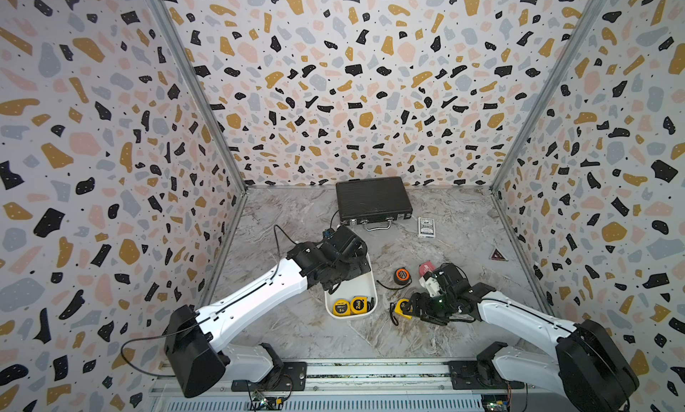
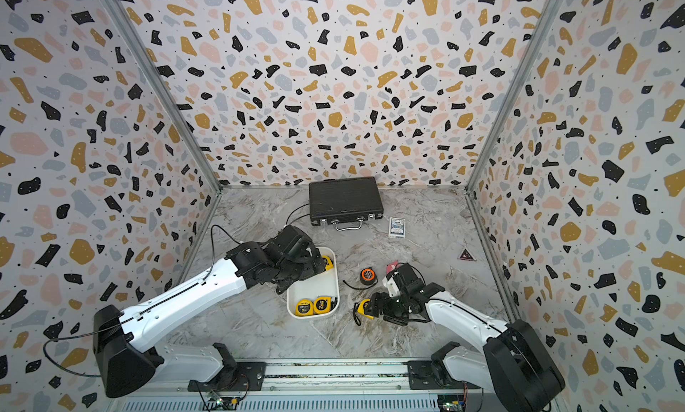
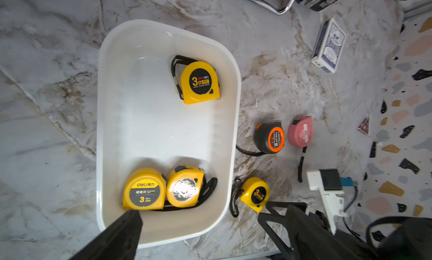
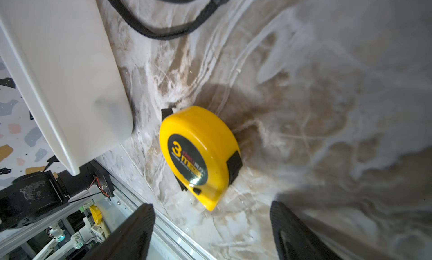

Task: Take the tape measure out of the storage box
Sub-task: Place the tape measure at the center of the board.

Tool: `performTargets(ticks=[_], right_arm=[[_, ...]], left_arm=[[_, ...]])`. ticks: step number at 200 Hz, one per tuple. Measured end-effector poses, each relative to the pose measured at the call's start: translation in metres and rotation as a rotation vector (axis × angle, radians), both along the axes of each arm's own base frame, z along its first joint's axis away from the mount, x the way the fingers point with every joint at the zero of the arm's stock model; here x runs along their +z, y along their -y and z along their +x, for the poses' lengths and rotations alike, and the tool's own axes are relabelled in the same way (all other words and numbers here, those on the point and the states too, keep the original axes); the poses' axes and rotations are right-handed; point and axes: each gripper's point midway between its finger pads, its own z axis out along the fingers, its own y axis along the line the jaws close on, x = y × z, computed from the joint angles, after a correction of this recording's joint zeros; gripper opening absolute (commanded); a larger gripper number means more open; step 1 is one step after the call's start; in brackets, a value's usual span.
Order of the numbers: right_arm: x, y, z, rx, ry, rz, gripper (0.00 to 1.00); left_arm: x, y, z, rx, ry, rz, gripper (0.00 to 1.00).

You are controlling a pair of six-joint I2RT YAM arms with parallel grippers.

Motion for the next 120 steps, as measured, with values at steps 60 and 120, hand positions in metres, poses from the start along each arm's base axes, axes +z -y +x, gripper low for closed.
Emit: performTargets(ticks=[60, 120], right_arm=[[0.035, 0.004, 0.012, 0.009, 0.101, -0.027, 0.97], [0.047, 0.010, 0.017, -0.002, 0.119, -0.040, 0.99]], left_arm=[[-0.044, 0.002, 0.028, -0.047, -0.088, 0.178, 1.00], [-0.085, 0.000, 0.060, 0.002, -0.161, 0.202, 0.99]])
